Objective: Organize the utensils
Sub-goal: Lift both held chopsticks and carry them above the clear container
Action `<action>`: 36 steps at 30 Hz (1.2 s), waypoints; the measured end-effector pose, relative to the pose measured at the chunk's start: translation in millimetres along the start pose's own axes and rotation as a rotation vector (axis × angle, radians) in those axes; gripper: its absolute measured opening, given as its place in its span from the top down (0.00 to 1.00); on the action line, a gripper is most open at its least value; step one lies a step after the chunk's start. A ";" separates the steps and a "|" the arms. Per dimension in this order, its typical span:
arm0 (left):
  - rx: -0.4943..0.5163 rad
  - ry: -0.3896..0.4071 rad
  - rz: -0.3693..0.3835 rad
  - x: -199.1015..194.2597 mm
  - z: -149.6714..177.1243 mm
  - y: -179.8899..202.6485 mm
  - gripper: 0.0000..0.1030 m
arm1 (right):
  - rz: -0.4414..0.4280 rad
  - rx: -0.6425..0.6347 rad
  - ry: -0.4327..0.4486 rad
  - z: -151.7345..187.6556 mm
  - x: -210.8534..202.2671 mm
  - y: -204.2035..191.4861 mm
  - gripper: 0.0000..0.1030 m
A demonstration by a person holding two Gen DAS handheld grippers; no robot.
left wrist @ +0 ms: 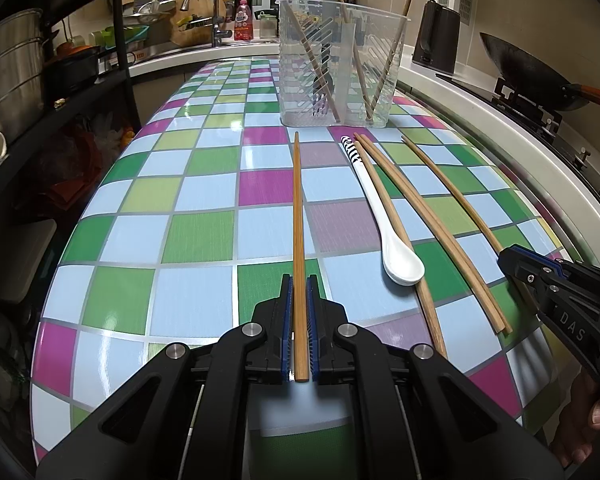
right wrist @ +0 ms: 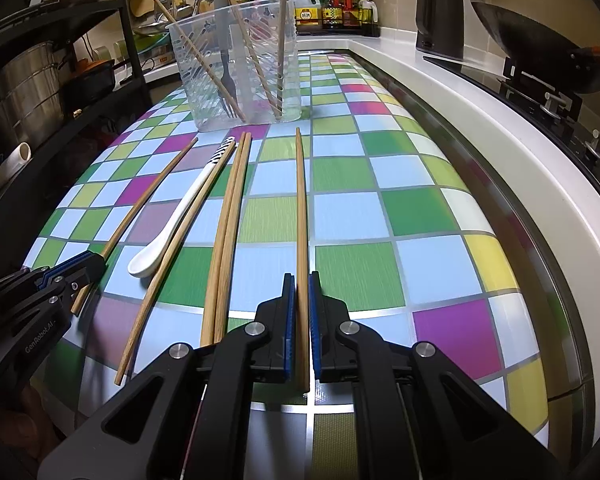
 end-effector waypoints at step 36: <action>0.113 0.374 0.005 -99.3 -89.7 18.0 0.94 | 0.040 -0.057 0.308 -101.6 -112.9 5.1 0.94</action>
Point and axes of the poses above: each gripper's, at about its wrist camera, not at the fingertips, and x roughly the way its jaws point, y to its right, z to its underside, the point moved 8 cm from there along x, roughly the way its jaws point, and after that the axes turned 6 degrees about z, right-handed, at the moved point
